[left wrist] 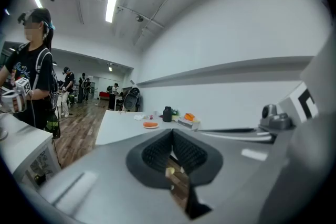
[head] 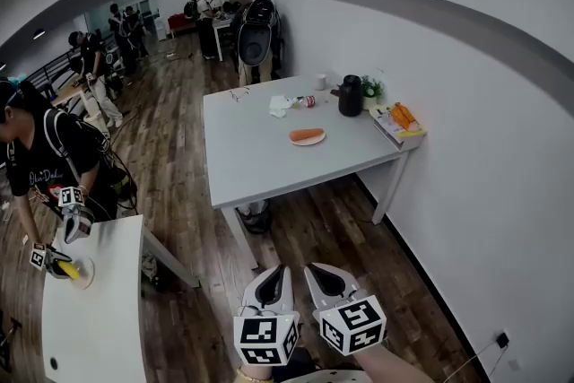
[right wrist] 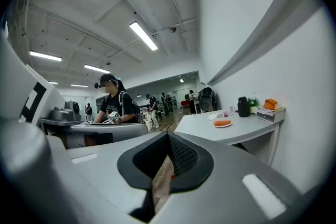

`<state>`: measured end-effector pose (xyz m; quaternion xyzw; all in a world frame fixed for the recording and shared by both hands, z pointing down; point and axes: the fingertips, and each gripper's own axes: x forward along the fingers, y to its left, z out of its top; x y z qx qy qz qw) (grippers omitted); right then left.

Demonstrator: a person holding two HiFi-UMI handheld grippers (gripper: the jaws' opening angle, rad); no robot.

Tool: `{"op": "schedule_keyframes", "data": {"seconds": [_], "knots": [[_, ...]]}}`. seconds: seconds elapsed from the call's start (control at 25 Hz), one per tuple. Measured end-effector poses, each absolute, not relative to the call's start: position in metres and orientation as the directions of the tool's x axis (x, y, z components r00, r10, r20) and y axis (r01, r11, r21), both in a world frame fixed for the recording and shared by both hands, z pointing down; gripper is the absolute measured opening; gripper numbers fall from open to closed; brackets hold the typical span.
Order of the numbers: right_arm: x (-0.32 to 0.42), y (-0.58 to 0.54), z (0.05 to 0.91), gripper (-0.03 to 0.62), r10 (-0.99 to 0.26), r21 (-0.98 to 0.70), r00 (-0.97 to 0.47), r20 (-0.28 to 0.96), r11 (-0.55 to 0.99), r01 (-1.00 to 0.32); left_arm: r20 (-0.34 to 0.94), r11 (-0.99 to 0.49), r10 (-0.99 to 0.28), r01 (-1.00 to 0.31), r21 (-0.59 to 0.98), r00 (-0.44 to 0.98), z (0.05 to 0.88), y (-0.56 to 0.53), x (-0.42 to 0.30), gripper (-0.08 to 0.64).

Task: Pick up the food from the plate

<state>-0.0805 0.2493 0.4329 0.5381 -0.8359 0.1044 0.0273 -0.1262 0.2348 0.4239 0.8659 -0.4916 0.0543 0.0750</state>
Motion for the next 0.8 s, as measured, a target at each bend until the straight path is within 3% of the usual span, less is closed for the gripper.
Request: {"op": "schedule_keyframes", "data": {"seconds": [0.36, 0.8], "knots": [[-0.028, 0.222, 0.441, -0.003, -0.926, -0.162, -0.332, 0.178, 0.305, -0.938, 0.199, -0.547, -0.81, -0.833, 0.081, 0.552, 0.431, 0.203, -0.084, 0.008], [0.028, 0.077, 0.446, -0.003, -0.939, -0.112, -0.272, 0.21, 0.253, -0.961, 0.2, -0.558, -0.798, -0.822, 0.112, 0.569, 0.439, 0.051, -0.034, 0.008]]}}
